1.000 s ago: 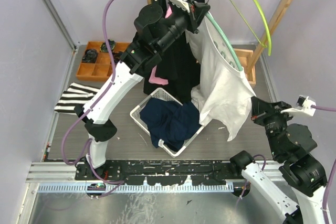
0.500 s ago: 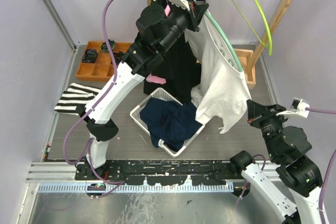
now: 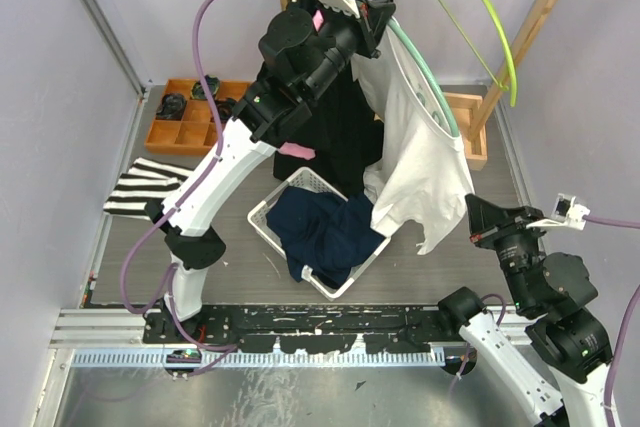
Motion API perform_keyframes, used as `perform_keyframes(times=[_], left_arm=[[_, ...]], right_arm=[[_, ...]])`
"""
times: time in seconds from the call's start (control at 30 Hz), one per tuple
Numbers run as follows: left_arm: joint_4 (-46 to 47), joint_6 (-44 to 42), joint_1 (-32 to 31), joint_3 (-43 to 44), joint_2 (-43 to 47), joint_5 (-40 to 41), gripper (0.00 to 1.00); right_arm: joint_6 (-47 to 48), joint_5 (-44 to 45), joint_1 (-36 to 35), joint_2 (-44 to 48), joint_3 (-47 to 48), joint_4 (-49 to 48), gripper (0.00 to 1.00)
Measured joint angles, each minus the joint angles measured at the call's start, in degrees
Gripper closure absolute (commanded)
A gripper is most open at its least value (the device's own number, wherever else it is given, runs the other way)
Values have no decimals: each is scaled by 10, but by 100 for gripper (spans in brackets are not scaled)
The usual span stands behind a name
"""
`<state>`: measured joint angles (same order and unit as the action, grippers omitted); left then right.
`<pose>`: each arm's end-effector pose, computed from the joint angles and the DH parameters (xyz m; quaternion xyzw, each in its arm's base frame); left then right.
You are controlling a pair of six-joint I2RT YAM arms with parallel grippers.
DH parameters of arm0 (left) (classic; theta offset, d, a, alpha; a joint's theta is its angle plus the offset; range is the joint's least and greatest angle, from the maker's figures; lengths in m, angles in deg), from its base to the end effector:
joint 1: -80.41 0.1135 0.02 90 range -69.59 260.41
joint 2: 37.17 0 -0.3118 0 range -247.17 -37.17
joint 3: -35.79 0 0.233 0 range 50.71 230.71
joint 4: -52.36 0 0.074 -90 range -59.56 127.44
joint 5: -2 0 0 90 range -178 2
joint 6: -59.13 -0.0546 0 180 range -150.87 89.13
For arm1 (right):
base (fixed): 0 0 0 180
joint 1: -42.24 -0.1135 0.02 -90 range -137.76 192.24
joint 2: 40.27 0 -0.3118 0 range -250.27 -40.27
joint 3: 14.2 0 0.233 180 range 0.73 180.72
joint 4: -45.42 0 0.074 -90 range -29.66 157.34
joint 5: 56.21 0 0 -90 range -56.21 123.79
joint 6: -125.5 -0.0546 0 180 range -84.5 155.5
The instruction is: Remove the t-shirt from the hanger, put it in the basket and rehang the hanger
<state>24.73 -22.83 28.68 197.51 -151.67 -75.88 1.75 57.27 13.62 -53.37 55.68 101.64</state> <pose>0.2738 -0.3286 0.6110 0.1332 0.5642 -0.3521 0.7348 -0.0176 -0.0344 0.3803 0.1753 0.6818 0.2377 0.6693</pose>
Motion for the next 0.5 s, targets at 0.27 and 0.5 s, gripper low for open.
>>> perform_keyframes(times=[0.27,0.5], left_arm=[[7,1,-1,0,-3,8,100],[12,2,-2,0,-5,10,100]], right_arm=[[3,-18,0,9,-15,-8,99],[2,-20,0,12,-16,-5,99]])
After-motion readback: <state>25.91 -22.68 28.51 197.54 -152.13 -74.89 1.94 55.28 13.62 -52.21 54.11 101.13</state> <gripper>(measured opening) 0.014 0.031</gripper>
